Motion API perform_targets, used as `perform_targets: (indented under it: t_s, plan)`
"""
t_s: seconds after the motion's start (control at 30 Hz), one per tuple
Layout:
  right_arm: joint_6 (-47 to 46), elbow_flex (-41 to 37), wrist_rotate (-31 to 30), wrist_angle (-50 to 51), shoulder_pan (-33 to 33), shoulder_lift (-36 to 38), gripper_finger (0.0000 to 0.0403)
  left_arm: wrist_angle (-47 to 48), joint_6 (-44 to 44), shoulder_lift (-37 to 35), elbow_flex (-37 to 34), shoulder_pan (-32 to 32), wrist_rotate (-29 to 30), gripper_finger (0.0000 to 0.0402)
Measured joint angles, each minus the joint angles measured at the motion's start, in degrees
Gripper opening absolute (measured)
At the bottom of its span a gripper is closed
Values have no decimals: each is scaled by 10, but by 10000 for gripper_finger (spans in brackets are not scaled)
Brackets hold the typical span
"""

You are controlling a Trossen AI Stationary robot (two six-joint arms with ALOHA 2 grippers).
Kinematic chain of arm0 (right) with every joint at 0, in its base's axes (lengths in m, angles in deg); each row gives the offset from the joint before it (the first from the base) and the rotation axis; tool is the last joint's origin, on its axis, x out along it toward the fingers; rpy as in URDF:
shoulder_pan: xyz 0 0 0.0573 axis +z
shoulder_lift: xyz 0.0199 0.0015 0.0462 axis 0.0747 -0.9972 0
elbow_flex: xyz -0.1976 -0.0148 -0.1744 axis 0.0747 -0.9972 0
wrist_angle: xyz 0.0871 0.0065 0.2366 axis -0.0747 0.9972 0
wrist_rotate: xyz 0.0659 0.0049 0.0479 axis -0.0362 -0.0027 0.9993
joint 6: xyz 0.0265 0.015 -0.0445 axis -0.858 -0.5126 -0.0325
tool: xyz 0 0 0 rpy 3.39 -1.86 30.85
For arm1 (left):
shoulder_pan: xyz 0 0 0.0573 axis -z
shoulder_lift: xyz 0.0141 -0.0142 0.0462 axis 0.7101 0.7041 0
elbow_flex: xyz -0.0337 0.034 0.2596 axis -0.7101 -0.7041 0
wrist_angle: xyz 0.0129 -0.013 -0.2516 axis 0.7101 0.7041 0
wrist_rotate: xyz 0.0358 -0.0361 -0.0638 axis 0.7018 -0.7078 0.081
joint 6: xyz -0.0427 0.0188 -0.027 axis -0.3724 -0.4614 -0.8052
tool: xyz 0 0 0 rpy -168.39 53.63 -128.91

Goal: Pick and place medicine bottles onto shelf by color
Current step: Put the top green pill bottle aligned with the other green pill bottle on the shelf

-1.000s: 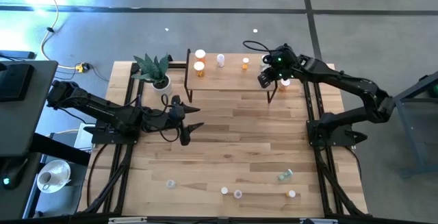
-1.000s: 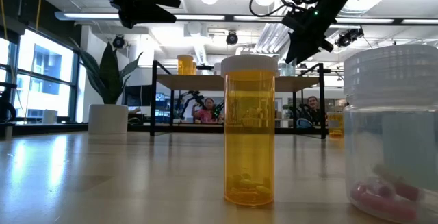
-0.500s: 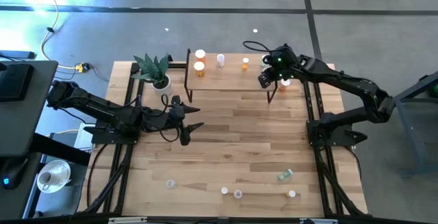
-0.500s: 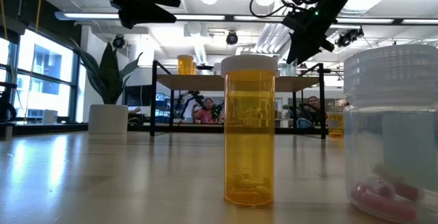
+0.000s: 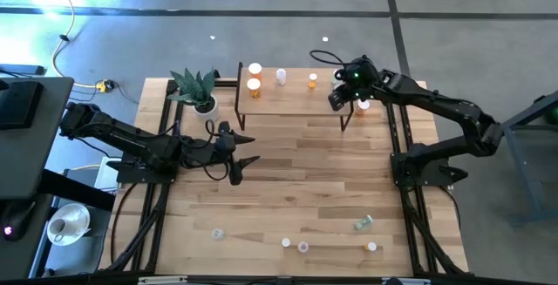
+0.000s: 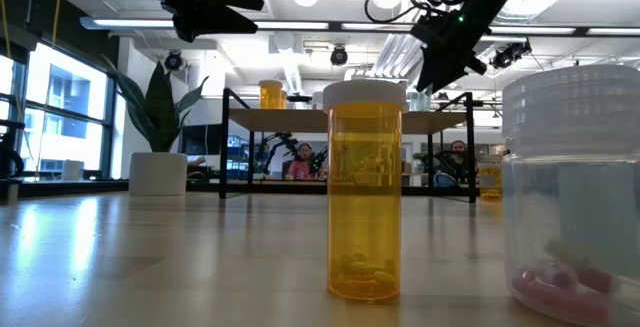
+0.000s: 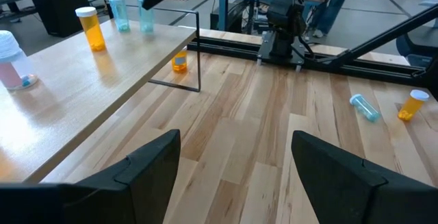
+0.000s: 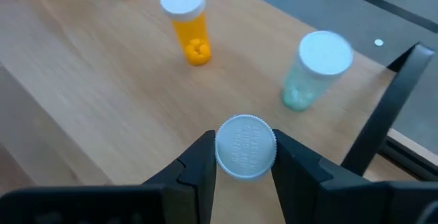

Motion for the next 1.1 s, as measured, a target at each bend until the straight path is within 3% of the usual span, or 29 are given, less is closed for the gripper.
perform_targets:
  t_s: [1.1]
  plan:
    - [-28,-4,14,11,-18,0,108,0,0,0,0,0,-10,268]
